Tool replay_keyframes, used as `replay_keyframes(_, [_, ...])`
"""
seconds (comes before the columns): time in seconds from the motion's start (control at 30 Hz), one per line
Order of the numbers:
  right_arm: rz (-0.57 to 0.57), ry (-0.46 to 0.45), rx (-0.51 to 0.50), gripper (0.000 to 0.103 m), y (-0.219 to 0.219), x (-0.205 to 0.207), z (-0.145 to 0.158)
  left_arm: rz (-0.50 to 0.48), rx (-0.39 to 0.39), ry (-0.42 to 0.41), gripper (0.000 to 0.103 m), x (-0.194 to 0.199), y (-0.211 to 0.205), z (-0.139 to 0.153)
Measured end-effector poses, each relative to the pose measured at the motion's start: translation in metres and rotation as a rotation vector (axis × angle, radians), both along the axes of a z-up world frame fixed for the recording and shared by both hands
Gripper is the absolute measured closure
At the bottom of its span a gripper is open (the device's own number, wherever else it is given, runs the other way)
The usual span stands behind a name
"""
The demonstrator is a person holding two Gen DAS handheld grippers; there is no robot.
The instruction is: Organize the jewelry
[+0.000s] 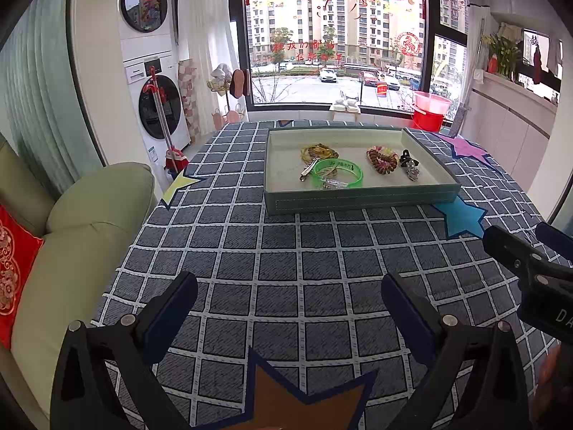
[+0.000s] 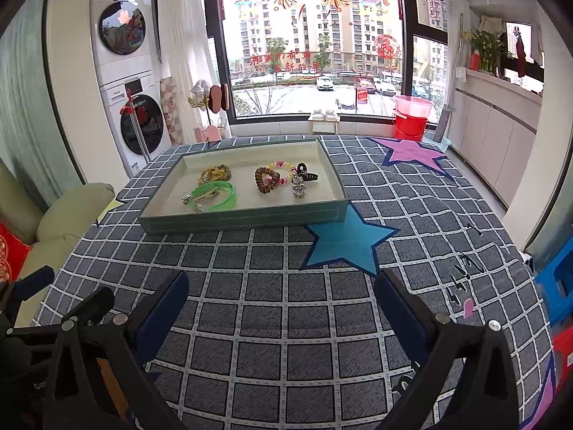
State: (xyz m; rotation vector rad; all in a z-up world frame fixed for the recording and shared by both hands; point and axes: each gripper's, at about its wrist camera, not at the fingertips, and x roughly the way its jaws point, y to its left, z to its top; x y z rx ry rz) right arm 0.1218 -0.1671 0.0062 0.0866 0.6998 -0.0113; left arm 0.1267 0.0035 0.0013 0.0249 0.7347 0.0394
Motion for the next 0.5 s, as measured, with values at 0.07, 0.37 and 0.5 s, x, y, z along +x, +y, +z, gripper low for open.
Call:
replay_keyframes(0.07, [-0.001,0.001,0.001,0.0,-0.0002,-0.0002,-0.0001,0.001,0.002,0.0,0.0,0.0001,0.0,-0.0001])
replay_keyframes(0.37, [-0.001,0.001,0.003,0.0,-0.0001,-0.0002,-0.0002,0.003,0.001,-0.001,0.0,-0.0007,0.0005,0.0001])
replay_keyframes(0.5, [-0.001,0.0,0.0,0.0,0.0001,-0.0001,-0.0004,0.001,0.0,0.006,0.0,-0.0009,0.0013,0.0])
